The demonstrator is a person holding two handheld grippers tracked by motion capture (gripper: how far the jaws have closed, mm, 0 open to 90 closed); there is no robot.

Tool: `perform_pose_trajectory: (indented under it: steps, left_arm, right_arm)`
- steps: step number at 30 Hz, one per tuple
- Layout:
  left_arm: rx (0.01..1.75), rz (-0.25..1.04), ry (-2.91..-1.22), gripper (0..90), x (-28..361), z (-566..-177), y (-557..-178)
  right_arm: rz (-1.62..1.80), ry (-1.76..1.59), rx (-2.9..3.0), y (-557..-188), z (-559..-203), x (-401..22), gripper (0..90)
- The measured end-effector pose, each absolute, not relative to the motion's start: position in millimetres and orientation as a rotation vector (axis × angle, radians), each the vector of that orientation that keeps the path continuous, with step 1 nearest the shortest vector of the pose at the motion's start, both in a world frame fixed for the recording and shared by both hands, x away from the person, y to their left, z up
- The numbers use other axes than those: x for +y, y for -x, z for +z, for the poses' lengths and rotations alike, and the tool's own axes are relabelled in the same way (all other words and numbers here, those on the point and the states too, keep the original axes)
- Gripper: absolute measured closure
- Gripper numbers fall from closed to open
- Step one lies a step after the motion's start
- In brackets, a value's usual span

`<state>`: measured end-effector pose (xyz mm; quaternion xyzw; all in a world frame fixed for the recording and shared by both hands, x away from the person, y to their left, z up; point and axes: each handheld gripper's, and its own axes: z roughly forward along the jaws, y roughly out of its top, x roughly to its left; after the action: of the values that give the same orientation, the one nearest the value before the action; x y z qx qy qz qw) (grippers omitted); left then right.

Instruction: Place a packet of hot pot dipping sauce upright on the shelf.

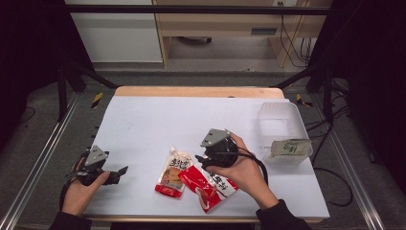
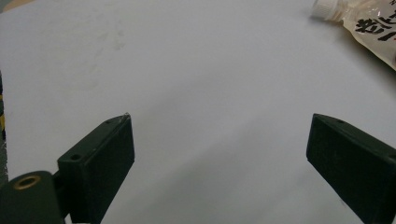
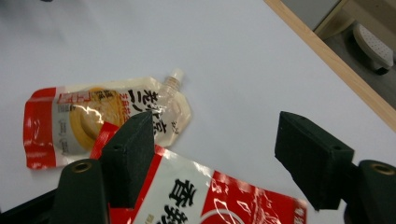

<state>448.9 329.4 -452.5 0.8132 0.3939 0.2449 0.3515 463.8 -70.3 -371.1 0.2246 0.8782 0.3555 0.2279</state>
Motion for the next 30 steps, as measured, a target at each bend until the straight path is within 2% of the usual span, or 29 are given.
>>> perform_pose_trajectory:
  steps: [16, 23, 25, 30]
  left_arm:
    - [1.027, 0.632, -2.076, 7.0, 328.5, -453.2, -448.3]
    - [1.028, 0.636, -2.074, 7.0, 330.4, -452.4, -447.7]
    - [1.022, 0.645, -2.069, 7.0, 330.2, -450.8, -447.7]
    - [1.012, 0.654, -2.073, 7.0, 328.7, -449.2, -448.4]
  right_arm:
    - [1.048, -0.698, 2.408, -485.4, -392.4, -28.4, 29.8]
    - [1.030, -0.725, 2.406, -496.3, -406.3, -17.1, 22.9]
    - [1.038, -0.762, 2.436, -501.7, -413.1, -13.7, 17.5]
    - [1.017, -0.751, 2.466, -505.3, -421.2, -7.4, 15.7]
